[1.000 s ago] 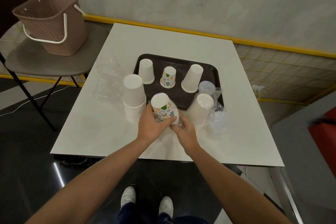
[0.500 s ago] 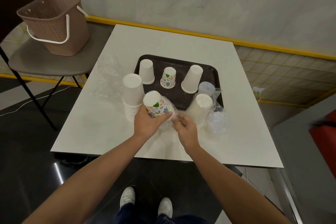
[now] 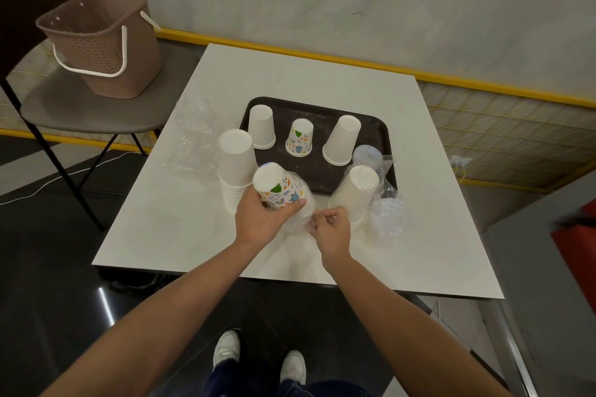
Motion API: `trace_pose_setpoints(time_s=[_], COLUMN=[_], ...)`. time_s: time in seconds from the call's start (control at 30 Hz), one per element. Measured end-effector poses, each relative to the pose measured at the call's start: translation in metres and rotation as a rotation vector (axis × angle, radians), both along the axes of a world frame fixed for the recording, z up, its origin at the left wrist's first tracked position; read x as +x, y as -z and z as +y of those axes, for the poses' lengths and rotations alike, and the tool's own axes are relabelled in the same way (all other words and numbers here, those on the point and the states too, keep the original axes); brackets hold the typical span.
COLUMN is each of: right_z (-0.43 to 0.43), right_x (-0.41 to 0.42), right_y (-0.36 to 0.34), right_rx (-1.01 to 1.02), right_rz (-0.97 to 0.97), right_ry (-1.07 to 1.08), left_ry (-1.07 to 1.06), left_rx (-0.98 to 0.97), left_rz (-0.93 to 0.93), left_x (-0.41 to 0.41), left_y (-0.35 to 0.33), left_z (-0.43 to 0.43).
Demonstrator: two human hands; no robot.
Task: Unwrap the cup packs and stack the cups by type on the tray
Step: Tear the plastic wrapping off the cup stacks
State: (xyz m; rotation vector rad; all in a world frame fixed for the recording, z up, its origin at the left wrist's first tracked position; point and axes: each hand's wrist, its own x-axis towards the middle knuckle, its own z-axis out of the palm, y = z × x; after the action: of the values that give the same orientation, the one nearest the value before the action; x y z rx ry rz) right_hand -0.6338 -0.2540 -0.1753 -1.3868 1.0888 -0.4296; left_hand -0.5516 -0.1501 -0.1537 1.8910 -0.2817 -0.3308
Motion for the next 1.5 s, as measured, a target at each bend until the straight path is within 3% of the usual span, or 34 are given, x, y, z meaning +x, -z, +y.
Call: trace_pose_setpoints(time_s=[0.33, 0.63, 0.83, 1.1, 1.5], right_z=[-0.002, 0.001, 0.005, -0.003, 0.003], right_x=[0.003, 0.003, 0.006, 0.008, 0.018], right_y=[-0.007, -0.009, -0.013, -0.01, -0.004], right_rx=[0.021, -0.185, -0.049, -0.117, 0.187], right_rz=[-0.008, 0.088, -0.052, 0.016, 0.089], right_ry=[-0.005, -0.072, -0.119, -0.013, 0.128], left_ry=[0.015, -0.019, -0.002, 0.129, 0.043], left_rx=[0.014, -0.02, -0.019, 0.004, -0.062], left_rz=[-0.096, -0.137, -0.089, 0.008, 0.063], left_x=[-0.004, -0.007, -0.006, -0.006, 0.005], left_y=[-0.008, -0.012, -0.013, -0.015, -0.02], left_z=[0.008, 0.003, 0.002, 0.007, 0.014])
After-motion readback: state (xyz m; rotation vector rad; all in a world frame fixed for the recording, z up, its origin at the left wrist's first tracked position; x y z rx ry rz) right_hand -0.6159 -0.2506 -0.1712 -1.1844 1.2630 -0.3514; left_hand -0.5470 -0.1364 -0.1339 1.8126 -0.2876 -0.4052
